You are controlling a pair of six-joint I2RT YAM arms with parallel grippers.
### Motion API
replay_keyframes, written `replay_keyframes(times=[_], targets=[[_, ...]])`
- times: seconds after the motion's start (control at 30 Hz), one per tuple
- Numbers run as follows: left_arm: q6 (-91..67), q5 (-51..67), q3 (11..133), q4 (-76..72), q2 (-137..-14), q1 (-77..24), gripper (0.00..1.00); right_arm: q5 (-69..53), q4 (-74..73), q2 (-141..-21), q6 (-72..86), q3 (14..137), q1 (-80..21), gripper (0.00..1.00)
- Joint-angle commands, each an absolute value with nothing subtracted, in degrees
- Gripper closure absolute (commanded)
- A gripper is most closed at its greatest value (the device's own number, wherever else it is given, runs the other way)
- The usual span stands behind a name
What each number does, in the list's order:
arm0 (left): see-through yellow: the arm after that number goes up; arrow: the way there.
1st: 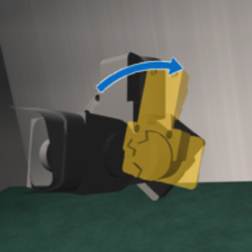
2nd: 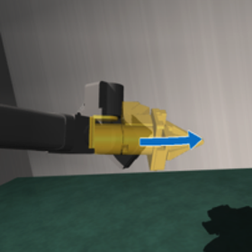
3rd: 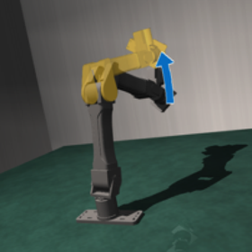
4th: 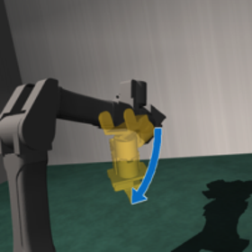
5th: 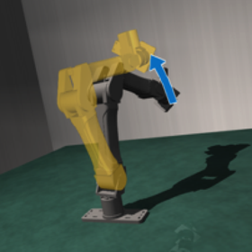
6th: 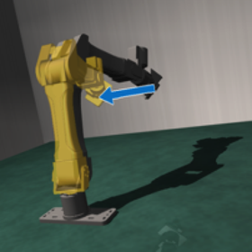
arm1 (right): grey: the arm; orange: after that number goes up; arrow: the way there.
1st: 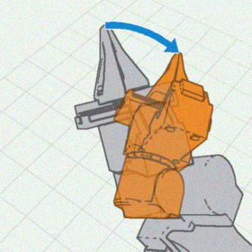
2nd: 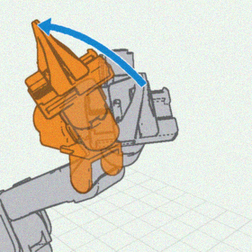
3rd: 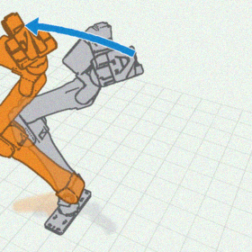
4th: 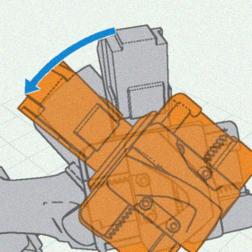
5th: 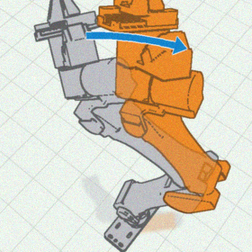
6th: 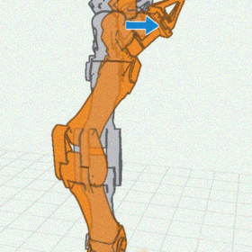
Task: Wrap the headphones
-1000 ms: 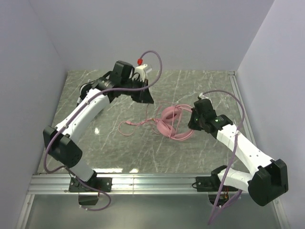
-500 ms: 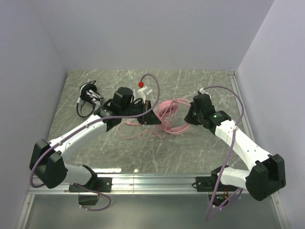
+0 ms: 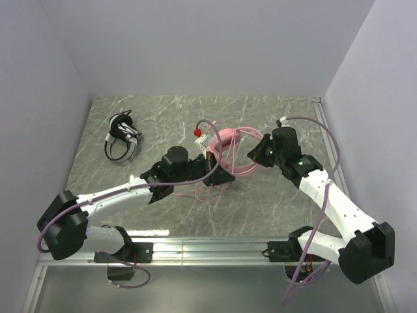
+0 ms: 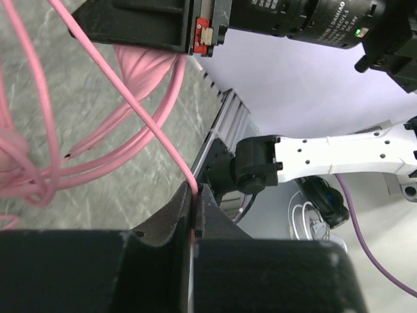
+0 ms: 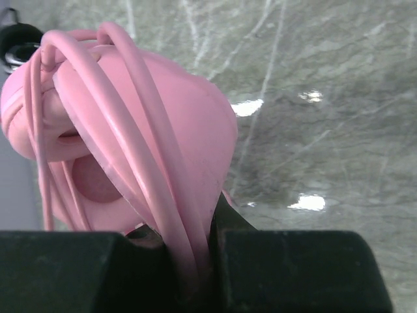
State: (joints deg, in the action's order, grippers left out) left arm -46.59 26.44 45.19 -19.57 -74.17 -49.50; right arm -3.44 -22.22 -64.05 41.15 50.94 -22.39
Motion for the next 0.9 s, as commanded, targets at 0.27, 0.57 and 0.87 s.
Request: replay_keyframes(times=[0.27,0.57,0.87], targets=[[-51.15,38.32,37.97,-49.03,-80.5,-57.47,0.91,-2.81,-12.12,-57.31,48.43,57.74,-19.25,1.0],[-48.16,36.65,37.71,-53.34,-84.81,-60.99,0.81,-0.44,-18.19,-54.58,47.11,62.14,-19.25,1.0],[-48.95,36.39,36.3,-60.37,-87.71,-62.58,0.79,-0.88,-18.54,-53.26,47.81,63.1,-19.16,1.0]])
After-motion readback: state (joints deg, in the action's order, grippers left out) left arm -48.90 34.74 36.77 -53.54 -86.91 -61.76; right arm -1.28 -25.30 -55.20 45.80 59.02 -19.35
